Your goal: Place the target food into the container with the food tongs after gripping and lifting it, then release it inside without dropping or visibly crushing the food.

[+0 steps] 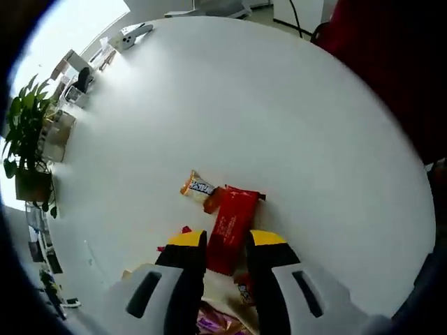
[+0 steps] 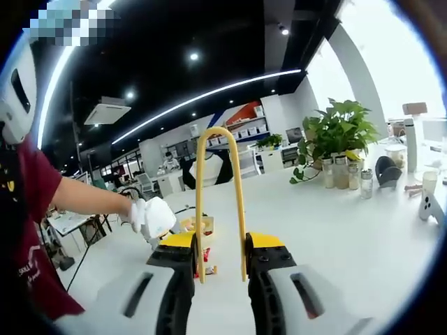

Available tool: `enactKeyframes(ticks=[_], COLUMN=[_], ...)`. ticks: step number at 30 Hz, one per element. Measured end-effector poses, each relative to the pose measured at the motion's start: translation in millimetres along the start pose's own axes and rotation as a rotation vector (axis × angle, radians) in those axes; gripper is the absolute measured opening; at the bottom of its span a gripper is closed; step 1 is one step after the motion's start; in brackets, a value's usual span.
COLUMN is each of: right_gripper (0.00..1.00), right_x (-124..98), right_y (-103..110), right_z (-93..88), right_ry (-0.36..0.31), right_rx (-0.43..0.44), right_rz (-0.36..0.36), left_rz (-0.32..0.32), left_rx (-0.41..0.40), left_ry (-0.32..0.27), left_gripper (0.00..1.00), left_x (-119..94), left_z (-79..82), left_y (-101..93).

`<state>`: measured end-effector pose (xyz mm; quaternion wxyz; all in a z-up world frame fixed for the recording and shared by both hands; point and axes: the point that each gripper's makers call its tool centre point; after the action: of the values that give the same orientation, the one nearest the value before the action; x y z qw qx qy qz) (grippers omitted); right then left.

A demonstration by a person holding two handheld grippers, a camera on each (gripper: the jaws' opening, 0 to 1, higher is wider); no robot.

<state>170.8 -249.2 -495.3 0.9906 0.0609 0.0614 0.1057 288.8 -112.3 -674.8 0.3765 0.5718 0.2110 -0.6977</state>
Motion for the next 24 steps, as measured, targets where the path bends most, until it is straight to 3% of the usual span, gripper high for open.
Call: enactKeyframes(ticks=[10,15,22,24], right_gripper=[0.24,0.24,0.24,0.24], right_x=[0.9,-0.2,-0.8,-1.5], right_y=[1.3,3.4,10.7,12.4], right_z=[1.2,0.6,0.5,0.9], right_ry=[-0.005,-0.004,-0.005,-0.007], right_rx=[0.006,0.003,0.002,0.001], right_rz=[-0.002,0.0,0.012,0.014], left_rz=[-0.02,-0.044,-0.066,-0.081], left_rx=[0.021,0.028,0.072,0.112], left_ry=[0.002,-0.009,-0.023,-0.036], left_gripper=[0.17,0.17,0.17,0.17], left_x=[-0.5,-4.1,-10.7,-11.0], left_z=[-1.2,4.4,23.5,36.3], left_y=[-5.9,-19.3,-35.9,-45.9])
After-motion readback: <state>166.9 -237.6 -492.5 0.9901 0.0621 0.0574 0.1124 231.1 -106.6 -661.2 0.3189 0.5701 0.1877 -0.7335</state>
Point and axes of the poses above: the point that each gripper's makers call its tool centre point, and the gripper's own axes: x roughly forward along the fingers, y roughly to its left, z roughly out of its top, and after that the axes turned 7 degrees about -x, right-handed
